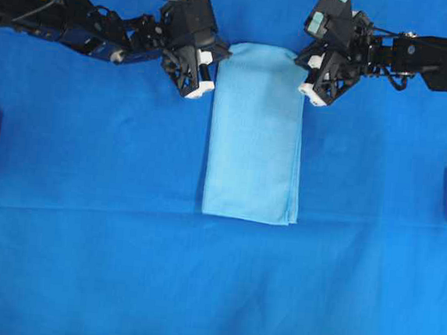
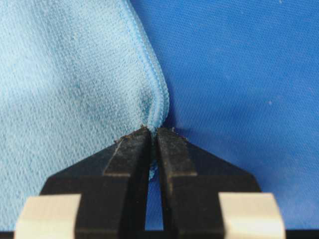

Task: Fold the light blue towel.
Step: 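Lift the top edge and fold it down toward the bottom edge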

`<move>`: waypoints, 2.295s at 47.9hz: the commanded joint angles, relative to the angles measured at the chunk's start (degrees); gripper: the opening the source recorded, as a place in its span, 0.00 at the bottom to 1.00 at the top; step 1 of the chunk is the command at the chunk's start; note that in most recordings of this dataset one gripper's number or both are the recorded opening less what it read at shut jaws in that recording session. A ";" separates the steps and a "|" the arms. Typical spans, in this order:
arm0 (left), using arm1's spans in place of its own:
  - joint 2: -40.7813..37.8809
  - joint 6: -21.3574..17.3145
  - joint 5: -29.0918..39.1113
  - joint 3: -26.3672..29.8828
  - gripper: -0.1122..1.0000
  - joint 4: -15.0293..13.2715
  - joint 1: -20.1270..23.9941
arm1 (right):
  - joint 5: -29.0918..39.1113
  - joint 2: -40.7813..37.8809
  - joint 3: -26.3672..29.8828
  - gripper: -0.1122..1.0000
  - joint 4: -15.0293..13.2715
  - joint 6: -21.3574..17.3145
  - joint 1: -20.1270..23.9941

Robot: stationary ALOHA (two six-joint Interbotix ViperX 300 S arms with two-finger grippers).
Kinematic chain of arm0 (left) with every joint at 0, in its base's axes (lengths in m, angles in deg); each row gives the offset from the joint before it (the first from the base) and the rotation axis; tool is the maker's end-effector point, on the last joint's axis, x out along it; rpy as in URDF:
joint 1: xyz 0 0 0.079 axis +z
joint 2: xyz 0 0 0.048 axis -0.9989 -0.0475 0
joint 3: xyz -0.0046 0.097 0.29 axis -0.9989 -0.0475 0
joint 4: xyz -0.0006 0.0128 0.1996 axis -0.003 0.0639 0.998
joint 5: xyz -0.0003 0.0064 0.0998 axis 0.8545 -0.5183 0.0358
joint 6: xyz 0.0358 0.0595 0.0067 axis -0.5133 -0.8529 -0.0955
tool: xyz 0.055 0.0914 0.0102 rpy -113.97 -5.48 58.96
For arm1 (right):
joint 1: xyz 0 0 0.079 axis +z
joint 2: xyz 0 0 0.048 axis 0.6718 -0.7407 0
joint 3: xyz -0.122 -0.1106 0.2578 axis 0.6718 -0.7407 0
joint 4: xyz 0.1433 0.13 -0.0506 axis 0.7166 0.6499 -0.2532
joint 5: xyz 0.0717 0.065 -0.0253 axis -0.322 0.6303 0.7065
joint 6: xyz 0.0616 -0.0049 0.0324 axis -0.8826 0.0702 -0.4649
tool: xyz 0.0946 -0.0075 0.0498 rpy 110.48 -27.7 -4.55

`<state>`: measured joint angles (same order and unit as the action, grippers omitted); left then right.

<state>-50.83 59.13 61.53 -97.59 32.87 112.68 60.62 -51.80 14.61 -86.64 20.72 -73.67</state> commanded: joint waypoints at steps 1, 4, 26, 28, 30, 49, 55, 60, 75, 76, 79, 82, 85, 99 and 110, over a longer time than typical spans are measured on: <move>2.64 -0.79 0.53 1.41 0.12 0.00 1.49 | 1.58 2.99 0.70 0.15 0.00 -0.09 -0.26; 3.60 -1.58 0.79 1.76 0.12 -0.09 2.29 | 3.08 3.96 1.05 0.15 0.00 0.26 -0.53; 8.88 -1.49 2.11 0.53 0.12 0.00 2.72 | 6.86 8.00 2.29 0.15 -0.70 0.44 -0.88; 9.14 -1.49 2.11 0.18 0.12 0.00 2.46 | 6.94 8.88 2.11 0.15 -0.70 0.35 -0.44; 9.58 -1.41 2.11 -0.26 0.12 -0.09 2.02 | 7.12 9.76 2.02 0.15 -0.70 0.18 0.09; 17.75 0.35 2.20 -7.73 0.12 0.00 -8.17 | 16.44 18.81 -0.97 0.15 2.72 -1.05 14.24; 19.86 1.23 2.72 -10.55 0.12 -0.09 -12.57 | 17.49 19.78 -1.93 0.15 5.19 -1.32 18.98; 20.04 2.37 3.78 -11.43 0.12 -0.09 -16.17 | 18.02 19.86 -2.64 0.15 7.47 -2.37 22.41; 18.81 4.92 5.71 -11.43 0.12 0.00 -24.08 | 18.28 18.37 -3.43 0.15 8.61 -7.21 29.44; 18.72 4.92 5.80 -11.51 0.12 -0.09 -24.35 | 18.19 18.19 -3.52 0.15 8.70 -7.47 29.53; 18.46 4.92 5.80 -11.60 0.12 -0.09 -24.70 | 18.02 17.31 -3.69 0.15 8.70 -8.53 29.79; 17.75 4.92 5.71 -11.60 0.12 -0.09 -25.14 | 17.67 16.00 -3.69 0.15 8.70 -9.58 30.23; 17.14 4.92 5.45 -11.51 0.12 0.00 -25.40 | 17.23 14.94 -3.78 0.15 8.70 -10.46 30.67; 13.89 5.01 2.90 -10.90 0.13 -0.09 -25.49 | 11.87 12.22 -3.08 0.15 8.70 -11.25 30.85; 13.80 4.92 1.58 -10.72 0.39 0.00 -25.49 | 11.95 10.02 -1.14 0.46 8.61 -10.99 31.11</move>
<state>-37.74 64.14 63.72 -109.19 32.87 87.45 72.66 -42.22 11.97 -78.02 9.91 -42.73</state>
